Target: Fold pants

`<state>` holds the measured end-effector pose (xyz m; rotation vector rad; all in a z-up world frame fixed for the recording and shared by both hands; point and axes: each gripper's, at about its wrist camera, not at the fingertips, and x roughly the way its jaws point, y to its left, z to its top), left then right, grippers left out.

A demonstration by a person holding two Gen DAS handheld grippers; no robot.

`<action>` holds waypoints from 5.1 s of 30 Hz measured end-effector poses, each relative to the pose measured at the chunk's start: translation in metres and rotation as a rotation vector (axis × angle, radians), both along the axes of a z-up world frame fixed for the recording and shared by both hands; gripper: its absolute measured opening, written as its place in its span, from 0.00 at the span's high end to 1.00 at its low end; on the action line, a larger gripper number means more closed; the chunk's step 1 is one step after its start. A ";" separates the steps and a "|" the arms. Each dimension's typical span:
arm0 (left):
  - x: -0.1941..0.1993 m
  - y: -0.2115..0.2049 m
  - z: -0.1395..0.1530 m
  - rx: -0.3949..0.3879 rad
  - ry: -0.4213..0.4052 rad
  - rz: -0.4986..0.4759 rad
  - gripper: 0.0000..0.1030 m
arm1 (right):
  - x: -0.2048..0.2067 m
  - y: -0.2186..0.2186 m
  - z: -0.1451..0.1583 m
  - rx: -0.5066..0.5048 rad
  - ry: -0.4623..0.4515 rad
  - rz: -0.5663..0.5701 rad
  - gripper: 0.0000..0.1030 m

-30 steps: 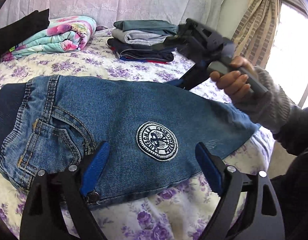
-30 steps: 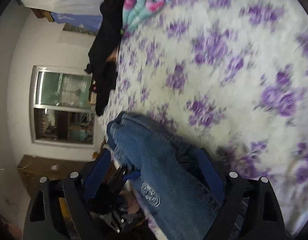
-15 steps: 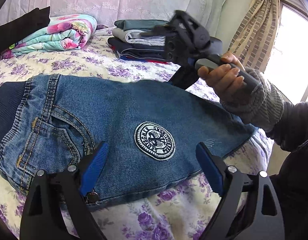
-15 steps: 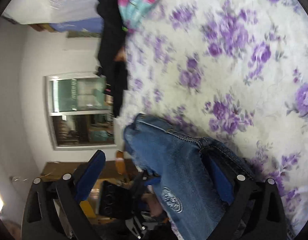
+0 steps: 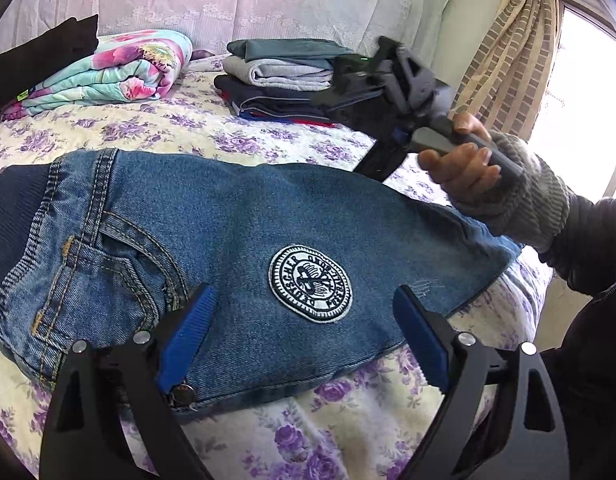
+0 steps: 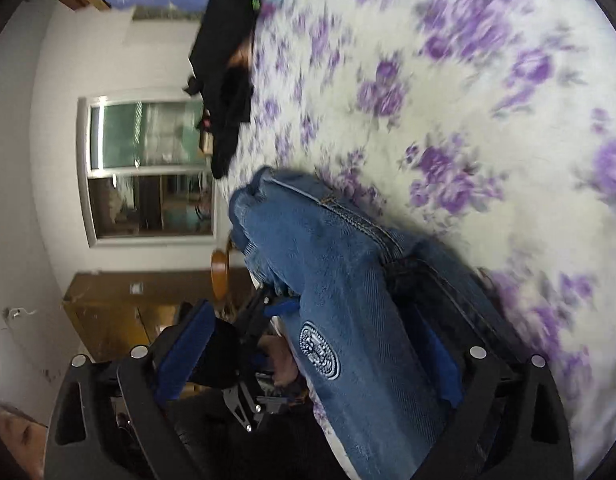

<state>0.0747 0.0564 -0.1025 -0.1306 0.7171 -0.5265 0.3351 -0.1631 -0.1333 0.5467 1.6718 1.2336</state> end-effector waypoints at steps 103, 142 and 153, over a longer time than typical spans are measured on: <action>0.048 -0.257 0.026 0.161 0.018 -0.160 0.05 | -0.314 -0.391 -0.035 -0.091 -0.330 -1.634 0.32; 0.087 -0.137 -0.002 0.082 0.237 0.123 0.06 | -0.295 -0.356 0.019 -0.332 -0.716 -1.590 0.82; 0.037 -0.001 0.073 -0.008 -0.076 0.375 0.04 | -0.260 -0.215 0.108 -0.598 -1.227 -1.199 0.82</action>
